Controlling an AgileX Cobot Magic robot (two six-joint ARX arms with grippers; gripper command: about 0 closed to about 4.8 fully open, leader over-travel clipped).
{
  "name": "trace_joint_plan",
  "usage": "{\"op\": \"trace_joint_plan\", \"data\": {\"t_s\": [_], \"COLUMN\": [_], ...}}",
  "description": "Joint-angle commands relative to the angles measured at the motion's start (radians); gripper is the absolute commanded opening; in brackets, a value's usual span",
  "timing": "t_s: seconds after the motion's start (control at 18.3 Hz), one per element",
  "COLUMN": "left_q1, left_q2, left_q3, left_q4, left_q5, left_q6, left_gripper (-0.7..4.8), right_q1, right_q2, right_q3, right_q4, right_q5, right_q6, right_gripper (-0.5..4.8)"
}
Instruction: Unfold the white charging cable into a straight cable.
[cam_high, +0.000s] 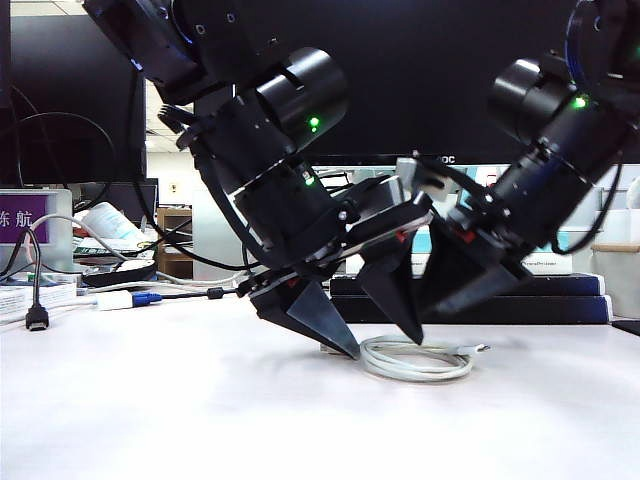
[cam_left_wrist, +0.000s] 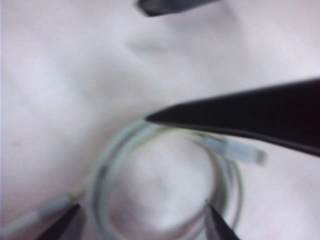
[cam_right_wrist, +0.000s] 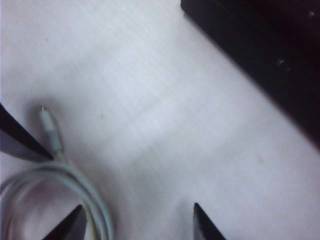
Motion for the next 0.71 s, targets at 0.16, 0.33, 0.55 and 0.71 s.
{"op": "trace_joint_plan", "data": {"t_s": [0.16, 0.33, 0.55, 0.71], "left_q1": [0.003, 0.003, 0.003, 0.003], "left_q2": [0.049, 0.092, 0.108, 0.108], "left_q3": [-0.011, -0.011, -0.011, -0.010], "left_q4": [-0.053, -0.055, -0.055, -0.094], "left_q5": [-0.054, -0.047, -0.051, -0.093], "left_q6": [-0.043, -0.039, -0.005, 0.075], "left_gripper": [2.27, 1.47, 1.10, 0.11], "right_q1": [0.002, -0.001, -0.012, -0.028], "right_q2": [-0.008, -0.008, -0.026, -0.087], "right_q3": [0.048, 0.109, 0.174, 0.204], "right_q4": [0.006, -0.077, -0.163, -0.158], "right_q5": [0.070, 0.153, 0.272, 0.280], "right_q6": [-0.003, -0.004, -0.002, 0.004], "right_gripper": [2.74, 2.74, 2.75, 2.75]}}
